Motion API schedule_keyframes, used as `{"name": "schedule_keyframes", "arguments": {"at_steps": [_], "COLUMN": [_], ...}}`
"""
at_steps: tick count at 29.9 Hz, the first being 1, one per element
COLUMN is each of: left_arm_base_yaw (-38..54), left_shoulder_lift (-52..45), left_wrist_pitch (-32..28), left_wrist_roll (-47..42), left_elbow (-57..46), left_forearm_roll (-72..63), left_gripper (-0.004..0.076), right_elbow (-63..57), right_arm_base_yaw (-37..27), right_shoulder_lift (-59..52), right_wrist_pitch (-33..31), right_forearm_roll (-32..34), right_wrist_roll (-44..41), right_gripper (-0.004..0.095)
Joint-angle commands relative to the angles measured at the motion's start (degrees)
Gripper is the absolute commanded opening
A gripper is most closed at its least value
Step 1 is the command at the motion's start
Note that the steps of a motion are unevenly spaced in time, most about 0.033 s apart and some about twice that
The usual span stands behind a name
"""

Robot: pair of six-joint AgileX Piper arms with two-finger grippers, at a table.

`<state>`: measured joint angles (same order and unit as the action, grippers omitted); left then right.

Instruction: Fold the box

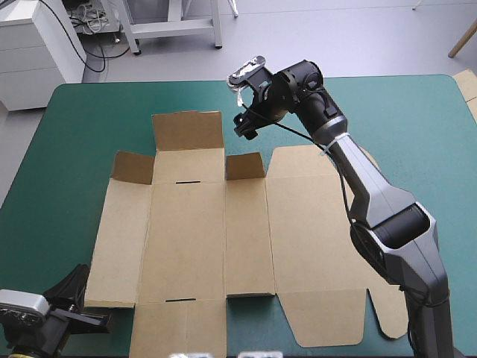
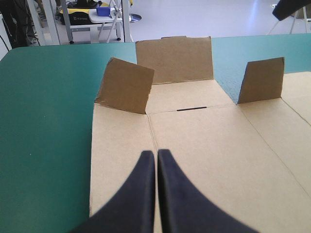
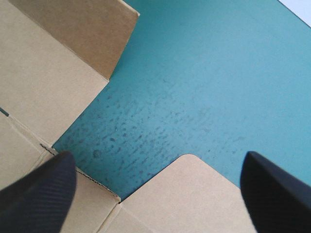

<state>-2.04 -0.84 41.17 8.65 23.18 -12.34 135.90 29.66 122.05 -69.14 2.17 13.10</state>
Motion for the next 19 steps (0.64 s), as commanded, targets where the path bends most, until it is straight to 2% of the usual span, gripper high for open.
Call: {"name": "schedule_keyframes", "arguments": {"at_steps": [1, 2, 4, 7, 9, 12, 15, 19], "left_arm_base_yaw": [-0.4, -0.4, -0.4, -0.4, -0.4, -0.4, -0.4, -0.4], "left_shoulder_lift": [-0.7, -0.7, -0.7, -0.7, -0.7, -0.7, -0.7, -0.7], "left_wrist_pitch": [-4.3, -4.2, -4.2, -4.2, -4.2, -4.2, -4.4, -6.9], "left_wrist_roll": [-0.2, -0.2, -0.2, -0.2, -0.2, -0.2, -0.2, -0.5], "left_elbow": [1.4, 1.4, 1.4, 1.4, 1.4, 1.4, 1.2, 1.2], "left_forearm_roll": [-0.8, -0.8, -0.8, -0.8, -0.8, -0.6, -0.2, 0.1], "left_gripper": [-0.0007, -0.0004, 0.0034, 0.0207, 0.039, 0.0616, 0.0696, 0.0694], "right_elbow": [1.9, 1.9, 1.9, 1.9, 1.8, 0.7, -3.9, -13.6], "right_arm_base_yaw": [-0.9, -0.9, -1.2, -1.8, -2.3, -2.8, -4.0, -6.4], "right_shoulder_lift": [-4.0, -4.0, -4.0, -4.1, -4.5, -5.7, -7.9, -12.9], "right_wrist_pitch": [2.1, 2.1, 2.1, 2.1, 2.1, 2.1, 2.1, 2.1], "right_forearm_roll": [2.1, 3.1, 5.5, 6.5, 6.3, 6.3, 6.4, 6.4], "right_wrist_roll": [-4.2, -5.4, -6.8, -9.6, -10.9, -11.3, -11.4, -11.4], "right_gripper": [0.0487, 0.0348, -0.0017, 0.0, -0.0001, -0.0001, -0.0001, -0.0002]}}
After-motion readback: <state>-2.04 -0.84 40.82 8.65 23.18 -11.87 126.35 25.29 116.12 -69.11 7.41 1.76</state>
